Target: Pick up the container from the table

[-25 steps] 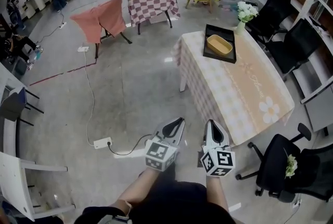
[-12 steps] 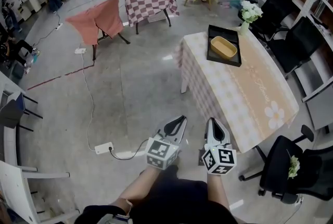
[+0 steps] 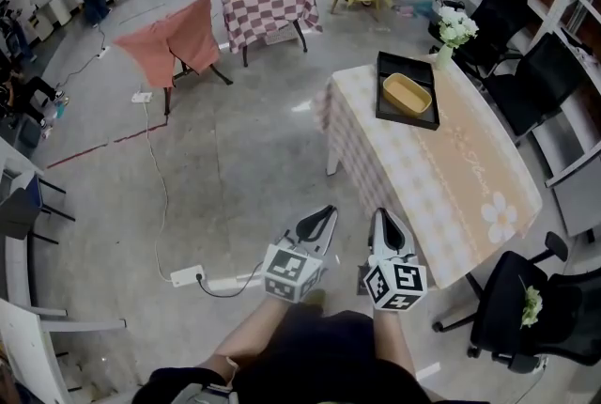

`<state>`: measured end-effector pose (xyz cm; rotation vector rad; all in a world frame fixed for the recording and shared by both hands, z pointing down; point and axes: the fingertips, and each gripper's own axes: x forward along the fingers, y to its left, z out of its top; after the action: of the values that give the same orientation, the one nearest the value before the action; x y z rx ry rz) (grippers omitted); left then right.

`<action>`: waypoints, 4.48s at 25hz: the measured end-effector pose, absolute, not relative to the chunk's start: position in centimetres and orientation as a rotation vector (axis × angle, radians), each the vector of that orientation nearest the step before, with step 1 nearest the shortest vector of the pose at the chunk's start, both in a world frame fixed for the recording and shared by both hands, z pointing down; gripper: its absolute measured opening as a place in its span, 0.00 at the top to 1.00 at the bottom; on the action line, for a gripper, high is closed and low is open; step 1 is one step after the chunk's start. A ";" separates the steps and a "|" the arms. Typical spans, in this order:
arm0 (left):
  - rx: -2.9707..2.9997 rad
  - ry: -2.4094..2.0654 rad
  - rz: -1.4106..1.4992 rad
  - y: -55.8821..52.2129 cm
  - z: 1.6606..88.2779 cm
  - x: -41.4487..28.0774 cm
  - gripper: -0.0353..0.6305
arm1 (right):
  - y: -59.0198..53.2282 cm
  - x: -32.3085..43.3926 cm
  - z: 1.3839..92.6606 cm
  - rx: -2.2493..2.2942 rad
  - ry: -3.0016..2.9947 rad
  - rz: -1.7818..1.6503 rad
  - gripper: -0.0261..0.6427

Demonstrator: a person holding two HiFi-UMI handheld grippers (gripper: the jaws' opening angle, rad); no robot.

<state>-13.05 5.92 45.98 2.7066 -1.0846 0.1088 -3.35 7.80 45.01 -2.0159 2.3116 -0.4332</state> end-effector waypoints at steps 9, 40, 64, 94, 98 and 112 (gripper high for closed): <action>2.680 -1.060 0.125 6.3 46.8 -13.3 0.91 | 8.1 -3.0 45.9 -2.029 2.290 -0.473 0.95; 2.676 -1.046 0.140 -1.7 47.4 -8.9 0.91 | 0.2 2.5 45.9 -2.056 2.231 -0.511 0.95; 2.675 -1.007 0.158 -14.5 47.2 -2.9 0.91 | -13.1 7.8 45.0 -2.064 2.230 -0.521 0.95; 2.686 -0.832 0.311 -24.1 51.1 4.4 0.91 | -21.4 13.5 48.6 -2.131 2.050 -0.698 0.95; 2.703 -0.811 0.316 -24.3 50.8 5.0 0.91 | -21.2 13.9 48.6 -2.143 2.024 -0.698 0.95; 2.775 -0.631 0.355 -27.8 49.2 7.4 0.91 | -22.7 16.3 48.9 -2.295 1.853 -0.698 0.95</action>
<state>7.39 -27.85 49.15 2.7746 -0.6308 0.3546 16.29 -22.69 48.88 -2.2953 1.8527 -0.6982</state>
